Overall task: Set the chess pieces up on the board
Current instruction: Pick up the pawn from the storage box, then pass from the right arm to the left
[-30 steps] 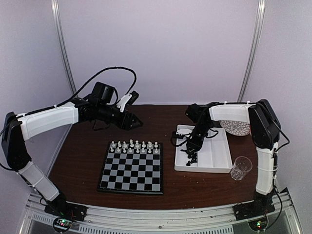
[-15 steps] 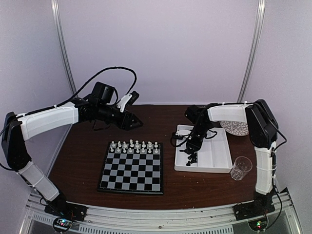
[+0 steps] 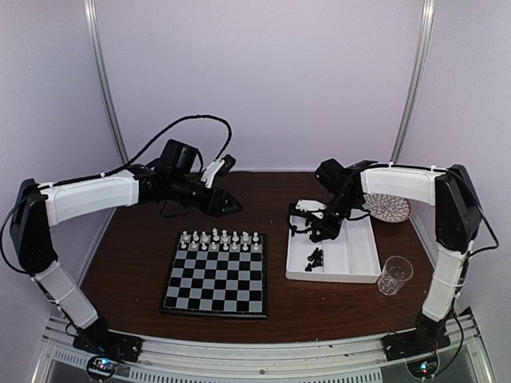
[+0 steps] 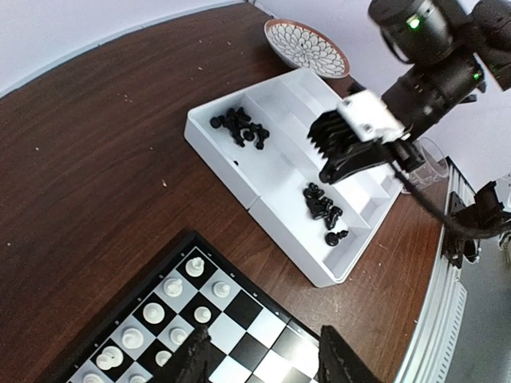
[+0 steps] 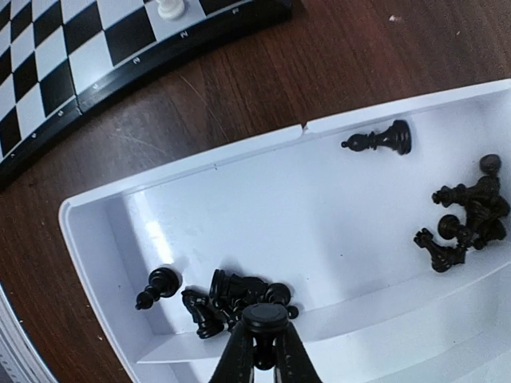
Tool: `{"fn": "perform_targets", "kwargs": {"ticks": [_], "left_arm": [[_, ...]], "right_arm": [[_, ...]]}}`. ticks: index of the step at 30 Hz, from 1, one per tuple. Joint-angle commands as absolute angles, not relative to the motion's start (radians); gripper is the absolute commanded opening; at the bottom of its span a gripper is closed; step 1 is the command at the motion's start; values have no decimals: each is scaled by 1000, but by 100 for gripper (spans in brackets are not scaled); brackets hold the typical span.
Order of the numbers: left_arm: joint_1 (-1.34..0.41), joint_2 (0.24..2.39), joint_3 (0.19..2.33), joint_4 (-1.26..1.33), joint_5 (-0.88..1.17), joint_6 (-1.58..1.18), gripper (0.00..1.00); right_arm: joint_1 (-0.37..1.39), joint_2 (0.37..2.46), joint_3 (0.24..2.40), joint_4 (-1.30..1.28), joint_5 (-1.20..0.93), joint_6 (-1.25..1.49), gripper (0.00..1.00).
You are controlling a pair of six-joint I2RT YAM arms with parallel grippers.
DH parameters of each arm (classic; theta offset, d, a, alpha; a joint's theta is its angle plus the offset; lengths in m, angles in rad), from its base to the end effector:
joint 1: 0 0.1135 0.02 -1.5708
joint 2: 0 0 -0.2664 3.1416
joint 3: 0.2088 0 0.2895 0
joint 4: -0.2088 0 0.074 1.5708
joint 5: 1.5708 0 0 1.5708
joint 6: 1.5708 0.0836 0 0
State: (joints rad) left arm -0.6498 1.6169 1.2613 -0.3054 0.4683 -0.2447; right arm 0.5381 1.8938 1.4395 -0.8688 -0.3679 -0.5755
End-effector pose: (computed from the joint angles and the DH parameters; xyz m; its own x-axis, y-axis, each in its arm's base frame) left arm 0.3243 -0.2938 0.2460 -0.6738 0.2405 -0.6987 0.6806 0.5701 -0.4601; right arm 0.3475 0.2424 0.1484 -0.3969 -0.8283 -0.3954 -0.9178 0.3638 0.1591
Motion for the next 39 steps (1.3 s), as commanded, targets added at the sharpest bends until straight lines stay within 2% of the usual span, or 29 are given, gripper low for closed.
{"fn": "perform_targets", "kwargs": {"ticks": [1, 13, 18, 28, 33, 39], "left_arm": [[-692, 1660, 1251, -243, 476, -293, 46], [-840, 1821, 1251, -12, 538, -611, 46], [-919, 1826, 1266, 108, 531, -628, 45], [-931, 1925, 1282, 336, 684, -933, 46], [-934, 1952, 1304, 356, 717, -1005, 47], [-938, 1993, 1324, 413, 779, -1069, 41]], "right_arm": [[530, 1790, 1395, -850, -424, -561, 0], [533, 1552, 1293, -870, -579, -558, 2], [547, 1472, 1243, -862, -665, -553, 3], [620, 1439, 1248, -904, -591, -618, 3], [658, 1436, 1265, -910, -558, -630, 3], [685, 1439, 1268, -911, -530, -637, 4]]}}
